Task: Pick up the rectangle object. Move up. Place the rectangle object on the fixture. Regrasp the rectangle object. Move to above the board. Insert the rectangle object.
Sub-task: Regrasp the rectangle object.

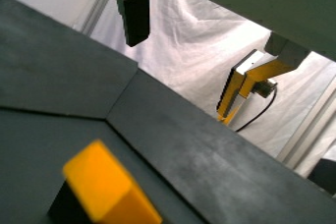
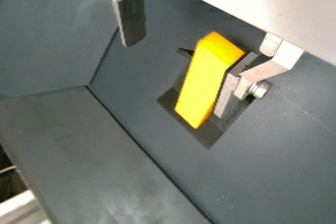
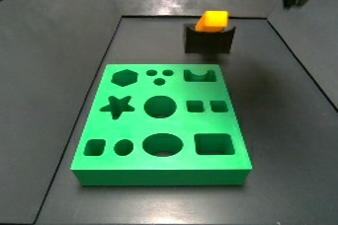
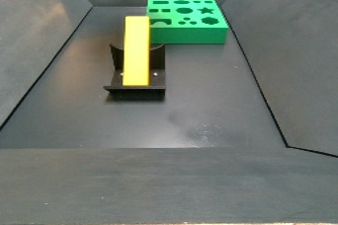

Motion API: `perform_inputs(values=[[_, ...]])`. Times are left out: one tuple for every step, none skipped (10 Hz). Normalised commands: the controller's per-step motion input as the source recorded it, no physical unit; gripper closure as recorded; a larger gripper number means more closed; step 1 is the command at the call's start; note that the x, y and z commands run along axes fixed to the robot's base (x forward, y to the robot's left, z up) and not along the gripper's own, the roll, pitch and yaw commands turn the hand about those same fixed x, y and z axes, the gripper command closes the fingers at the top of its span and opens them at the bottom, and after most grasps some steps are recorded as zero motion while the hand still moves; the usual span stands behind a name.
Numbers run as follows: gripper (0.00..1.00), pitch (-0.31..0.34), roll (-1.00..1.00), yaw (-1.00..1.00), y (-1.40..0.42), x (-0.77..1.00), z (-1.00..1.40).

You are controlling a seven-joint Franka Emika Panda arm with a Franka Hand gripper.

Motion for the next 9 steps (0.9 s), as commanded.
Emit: perform_inputs(values=[[0.00,-0.091,0.07,0.12,0.04,0.07,-1.00],[0.00,-0.109,0.06,0.08,0.03,0.08,-1.00],[0.00,-0.116,0.07,0.04,0.03,0.09,-1.00],[0.00,-0.109,0.07,0.01,0.03,0.10,-1.00],[0.00,-0.097,0.07,-0.01,0.02,0.11,-1.00],[0.00,-0.069,0.07,-0.03,0.01,0.10,-0.80],[0.00,-0.050,0.07,-0.04,0.00,0.09,-0.64],[0.00,-0.019,0.07,-0.04,0.00,0.08,-0.42],[0.00,-0.005,0.07,-0.03,0.00,0.08,-0.26]])
